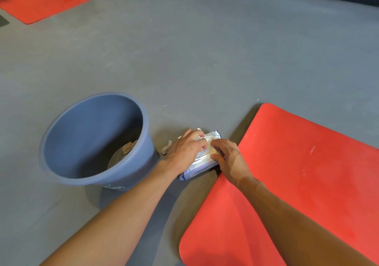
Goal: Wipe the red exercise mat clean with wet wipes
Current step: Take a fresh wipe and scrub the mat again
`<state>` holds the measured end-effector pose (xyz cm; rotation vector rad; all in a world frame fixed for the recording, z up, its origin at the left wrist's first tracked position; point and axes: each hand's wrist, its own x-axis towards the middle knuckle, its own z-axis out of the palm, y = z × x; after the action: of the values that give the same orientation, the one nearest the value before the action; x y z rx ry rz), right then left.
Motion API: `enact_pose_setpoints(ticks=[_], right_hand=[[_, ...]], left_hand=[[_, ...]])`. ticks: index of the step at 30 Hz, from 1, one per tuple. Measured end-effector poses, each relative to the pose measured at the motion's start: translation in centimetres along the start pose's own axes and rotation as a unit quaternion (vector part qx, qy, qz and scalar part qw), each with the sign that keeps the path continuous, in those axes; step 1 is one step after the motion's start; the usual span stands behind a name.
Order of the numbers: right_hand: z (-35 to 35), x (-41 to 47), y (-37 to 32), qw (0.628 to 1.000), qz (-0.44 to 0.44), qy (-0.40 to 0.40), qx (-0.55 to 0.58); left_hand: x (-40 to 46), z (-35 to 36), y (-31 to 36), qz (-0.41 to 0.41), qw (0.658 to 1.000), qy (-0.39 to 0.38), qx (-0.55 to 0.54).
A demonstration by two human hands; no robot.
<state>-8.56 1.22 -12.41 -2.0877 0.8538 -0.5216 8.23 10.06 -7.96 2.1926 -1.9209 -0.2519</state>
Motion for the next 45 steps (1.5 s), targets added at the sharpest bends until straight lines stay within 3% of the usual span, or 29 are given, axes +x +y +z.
enact_pose_setpoints(ticks=[6,11,14,18,23,27,32,36,41,45], right_hand=[[-0.3,0.0,-0.4,1.000,0.006,-0.014,-0.025],[-0.1,0.0,-0.3,0.999,0.012,-0.011,-0.031],[0.2,0.0,-0.3,0.999,0.006,-0.003,-0.049],[0.9,-0.3,-1.2,0.994,-0.049,0.010,-0.095],[2.4,0.2,-2.9,0.991,-0.048,0.070,-0.107],[3.0,1.8,-3.7,0.991,-0.014,-0.019,-0.129],[1.5,3.2,-5.7,0.951,-0.004,-0.118,-0.287],[1.3,4.5,-6.5,0.929,0.021,-0.160,-0.333],[1.7,4.3,-6.5,0.871,-0.078,-0.177,-0.451],[1.9,4.4,-5.7,0.851,-0.137,-0.174,-0.476]], left_hand=[[0.1,0.5,-0.5,-0.013,0.999,-0.031,-0.024],[-2.5,-0.2,-1.0,-0.062,0.997,0.039,-0.040],[-4.6,0.4,-1.7,-0.046,0.996,0.062,-0.048],[-5.7,0.9,-1.9,-0.015,0.997,0.069,-0.032],[-6.3,1.0,-1.5,-0.022,0.996,0.073,-0.053],[-6.3,1.2,-1.7,-0.024,0.995,0.078,-0.050],[-6.3,1.4,-1.9,-0.030,0.994,0.085,-0.056],[-6.6,1.6,-2.5,-0.014,0.995,0.087,-0.049],[-6.4,2.4,-2.4,-0.020,0.991,0.118,-0.055],[-6.2,2.7,-1.9,-0.035,0.988,0.136,-0.068]])
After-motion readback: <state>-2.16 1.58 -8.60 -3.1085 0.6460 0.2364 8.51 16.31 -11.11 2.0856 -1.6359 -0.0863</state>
